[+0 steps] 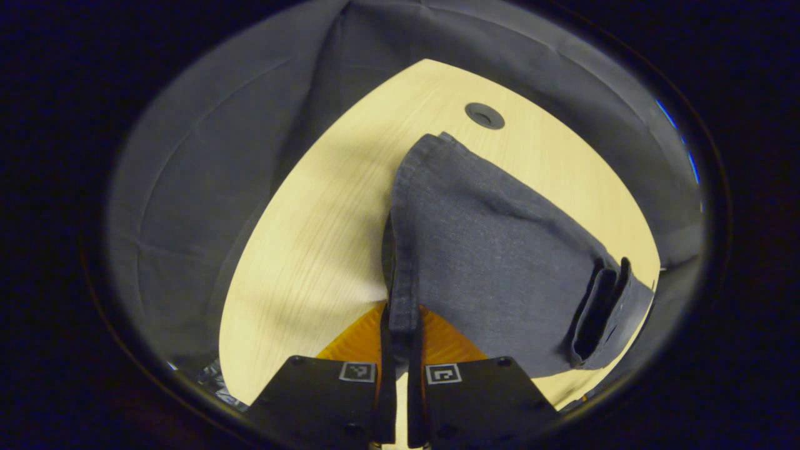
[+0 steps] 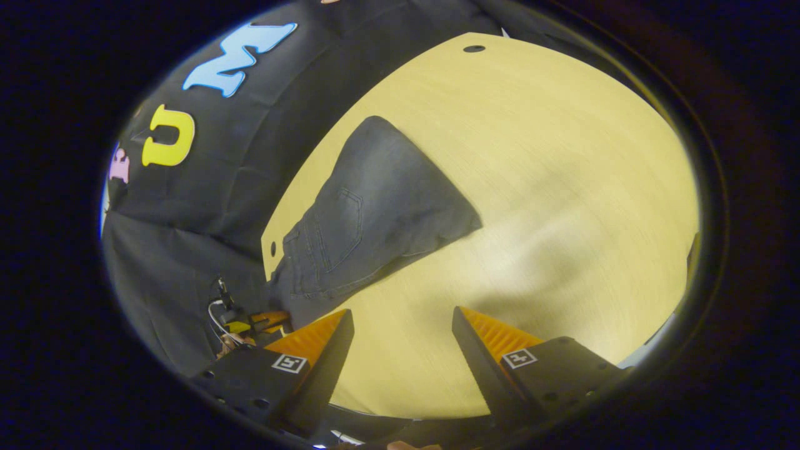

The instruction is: Grasp the waist and the cuffs of the jeans and fold them to make the two legs overlap; first hold the waist and fold one-third of the jeans toward the cuffs, then hold the cuffs and fold the remaining one-third in the same direction to finish folding.

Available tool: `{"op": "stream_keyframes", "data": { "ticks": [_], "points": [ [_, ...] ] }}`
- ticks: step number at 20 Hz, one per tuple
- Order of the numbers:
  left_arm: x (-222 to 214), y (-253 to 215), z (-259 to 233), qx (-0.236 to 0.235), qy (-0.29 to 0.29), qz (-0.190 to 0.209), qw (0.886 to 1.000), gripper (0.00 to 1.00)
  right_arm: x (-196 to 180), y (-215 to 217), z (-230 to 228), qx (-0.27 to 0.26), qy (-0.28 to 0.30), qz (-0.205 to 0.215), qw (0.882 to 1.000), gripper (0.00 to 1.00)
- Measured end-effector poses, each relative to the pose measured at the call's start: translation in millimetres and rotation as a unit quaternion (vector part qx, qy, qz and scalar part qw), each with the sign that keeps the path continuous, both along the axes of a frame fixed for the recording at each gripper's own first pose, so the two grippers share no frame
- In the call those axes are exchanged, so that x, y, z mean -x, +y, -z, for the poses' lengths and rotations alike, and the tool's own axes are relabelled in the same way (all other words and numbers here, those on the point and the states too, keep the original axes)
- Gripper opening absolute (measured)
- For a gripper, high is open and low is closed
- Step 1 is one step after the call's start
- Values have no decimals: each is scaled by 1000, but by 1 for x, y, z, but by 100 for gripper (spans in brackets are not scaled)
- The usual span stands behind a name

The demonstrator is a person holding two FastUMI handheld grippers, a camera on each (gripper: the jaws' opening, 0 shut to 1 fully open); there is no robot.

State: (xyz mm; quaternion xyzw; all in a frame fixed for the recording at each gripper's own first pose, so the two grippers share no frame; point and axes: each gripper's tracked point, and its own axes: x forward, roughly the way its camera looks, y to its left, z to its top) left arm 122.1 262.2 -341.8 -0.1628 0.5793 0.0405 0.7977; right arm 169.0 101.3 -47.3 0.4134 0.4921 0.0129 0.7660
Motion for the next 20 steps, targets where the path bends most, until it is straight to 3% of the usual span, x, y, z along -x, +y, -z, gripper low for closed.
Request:
{"op": "stream_keyframes", "data": {
  "ticks": [2, 3, 6, 10, 13, 15, 17, 20],
  "points": [
    [-5, -11, -45, 14, -53, 42, 998, 15, 4, -7, 3, -4, 2, 12, 1000, 96],
    [-3, -20, -77, 7, -84, 90, 992, 15, 5, -10, 4, -10, 4, 16, 1000, 96],
    [3, -81, -162, 3, -195, 235, 952, 14, 10, -13, 2, -24, -3, 27, 999, 96],
    [16, -197, -243, 81, -264, 307, 911, 14, 17, -26, -10, -25, -33, 34, 999, 96],
    [46, -268, -249, 89, -261, 373, 886, 14, 29, -46, -25, -20, -59, 56, 996, 96],
    [65, -343, -203, 69, -223, 406, 883, 14, 42, -57, -33, -29, -73, 79, 994, 96],
    [78, -372, -160, 53, -180, 423, 887, 15, 64, -72, -34, -36, -77, 100, 991, 96],
    [96, -393, -67, -3, -97, 421, 902, 15, 90, -88, -34, -24, -83, 121, 989, 96]
  ]
}}
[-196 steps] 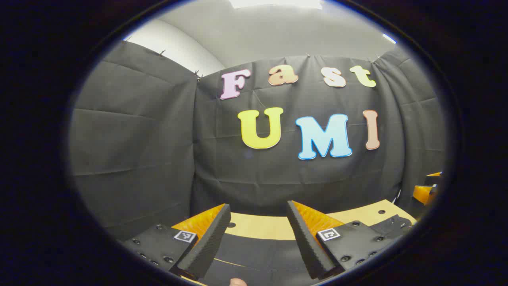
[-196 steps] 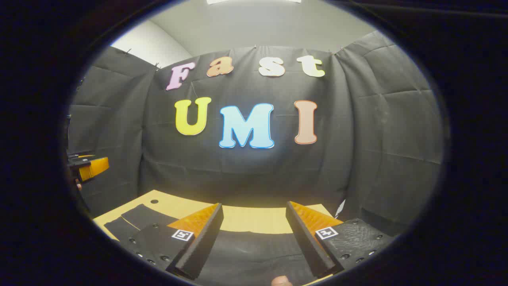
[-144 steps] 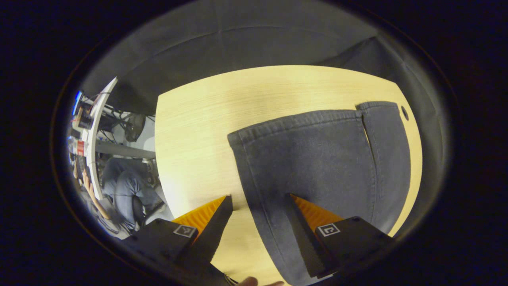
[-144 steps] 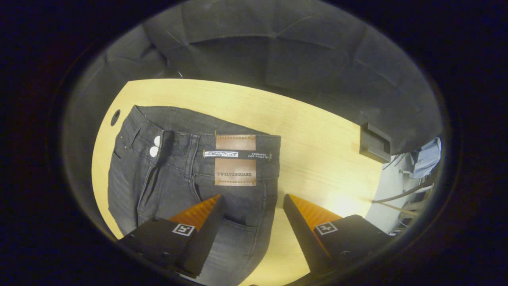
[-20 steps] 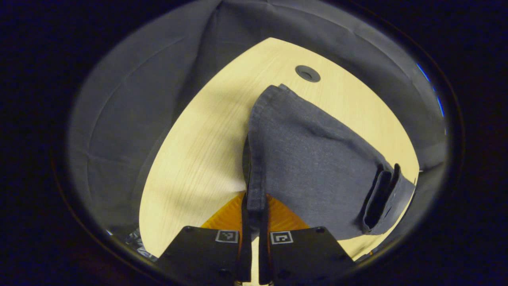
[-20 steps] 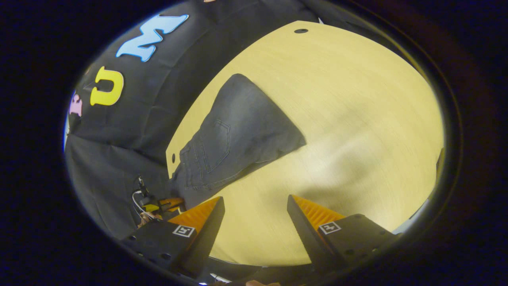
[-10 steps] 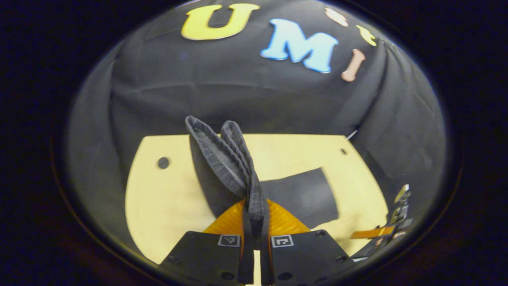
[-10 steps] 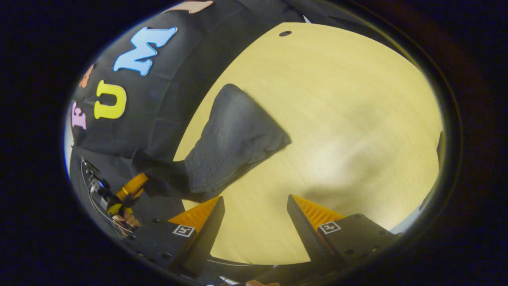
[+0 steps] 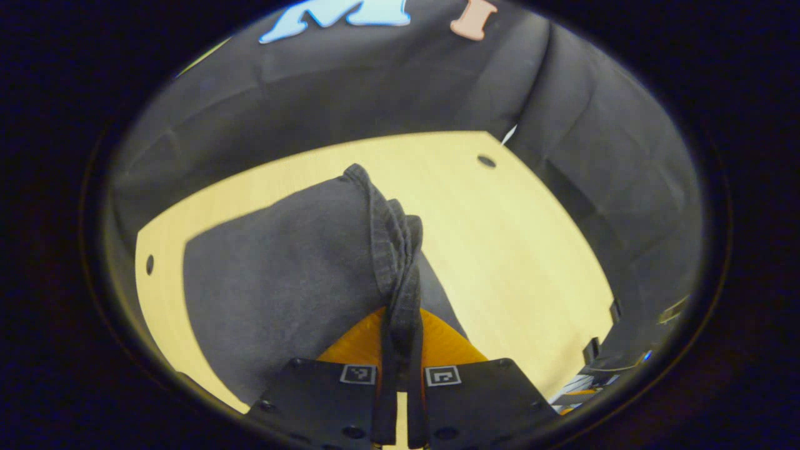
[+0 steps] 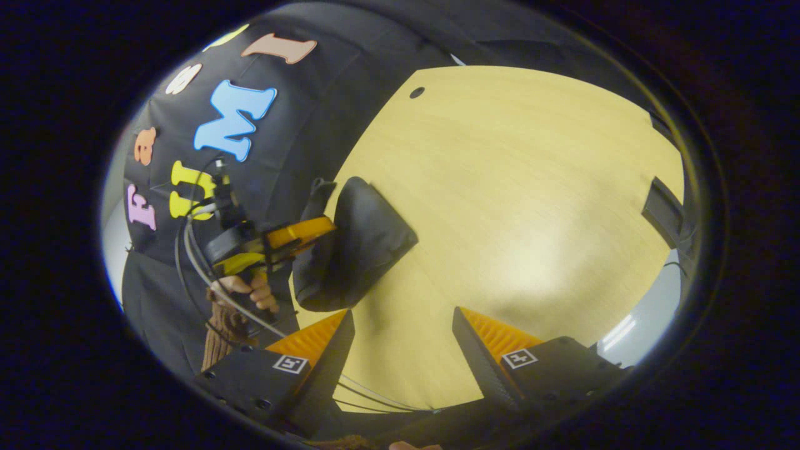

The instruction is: Grasp the waist and the cuffs of the jeans and fold them to make the two legs overlap; first hold the waist and fold one-third of the jeans toward the cuffs, then hold the cuffs and fold the remaining one-third in the same direction to finish folding.

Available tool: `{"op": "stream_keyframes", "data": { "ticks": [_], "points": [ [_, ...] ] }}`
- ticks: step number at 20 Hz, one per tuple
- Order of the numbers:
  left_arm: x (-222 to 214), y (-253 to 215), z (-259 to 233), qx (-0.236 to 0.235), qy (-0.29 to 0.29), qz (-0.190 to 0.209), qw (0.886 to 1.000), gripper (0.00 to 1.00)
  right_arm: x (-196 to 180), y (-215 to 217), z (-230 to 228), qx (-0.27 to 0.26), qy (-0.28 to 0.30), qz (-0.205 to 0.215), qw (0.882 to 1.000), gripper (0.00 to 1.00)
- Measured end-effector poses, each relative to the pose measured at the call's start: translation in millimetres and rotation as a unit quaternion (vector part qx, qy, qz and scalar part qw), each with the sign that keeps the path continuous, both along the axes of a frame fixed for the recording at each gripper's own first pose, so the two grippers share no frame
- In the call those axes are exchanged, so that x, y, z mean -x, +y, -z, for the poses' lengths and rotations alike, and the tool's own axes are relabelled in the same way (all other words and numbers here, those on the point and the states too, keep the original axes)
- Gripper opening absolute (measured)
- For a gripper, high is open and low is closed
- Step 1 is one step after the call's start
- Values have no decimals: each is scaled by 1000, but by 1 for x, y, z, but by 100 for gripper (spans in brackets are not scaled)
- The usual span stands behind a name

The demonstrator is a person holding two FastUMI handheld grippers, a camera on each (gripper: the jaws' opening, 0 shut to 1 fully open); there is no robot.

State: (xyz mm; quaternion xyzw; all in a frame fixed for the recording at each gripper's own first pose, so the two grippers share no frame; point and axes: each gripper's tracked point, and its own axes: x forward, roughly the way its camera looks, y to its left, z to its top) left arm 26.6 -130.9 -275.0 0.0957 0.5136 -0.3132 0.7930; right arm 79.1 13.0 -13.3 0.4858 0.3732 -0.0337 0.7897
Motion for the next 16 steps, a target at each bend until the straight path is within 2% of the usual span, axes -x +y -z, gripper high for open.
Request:
{"op": "stream_keyframes", "data": {
  "ticks": [2, 4, 5, 6, 7, 10, 11, 12, 14, 16],
  "points": [
    [2, 6, 46, -51, -16, -18, 998, 15, 12, -12, 1, 8, 4, 14, 1000, 96],
    [-4, 6, 54, -51, -52, -44, 996, 16, 22, -22, 3, 3, 6, 27, 1000, 96],
    [-3, 10, 62, -69, -50, -59, 995, 21, 22, -27, 3, -1, 6, 33, 999, 97],
    [-5, 10, 55, -65, -54, -61, 995, 27, 24, -30, 2, -4, 6, 38, 999, 96],
    [-3, 15, 56, -73, -51, -72, 993, 37, 23, -34, 1, -6, 5, 40, 999, 96],
    [7, 23, 42, -86, -47, -76, 992, 45, 17, -56, -9, 12, -7, 46, 999, 96],
    [14, 23, 27, -66, -48, -80, 993, 49, 16, -71, -13, 33, -11, 48, 998, 97],
    [22, 15, 8, -29, -51, -88, 994, 66, 14, -91, -18, 62, -20, 50, 997, 97],
    [29, 7, -51, 22, -108, -105, 988, 100, 12, -137, -38, 130, -47, 55, 989, 97],
    [40, -4, -126, 79, -194, -102, 973, 100, 4, -194, -60, 200, -81, 59, 975, 96]
  ]
}}
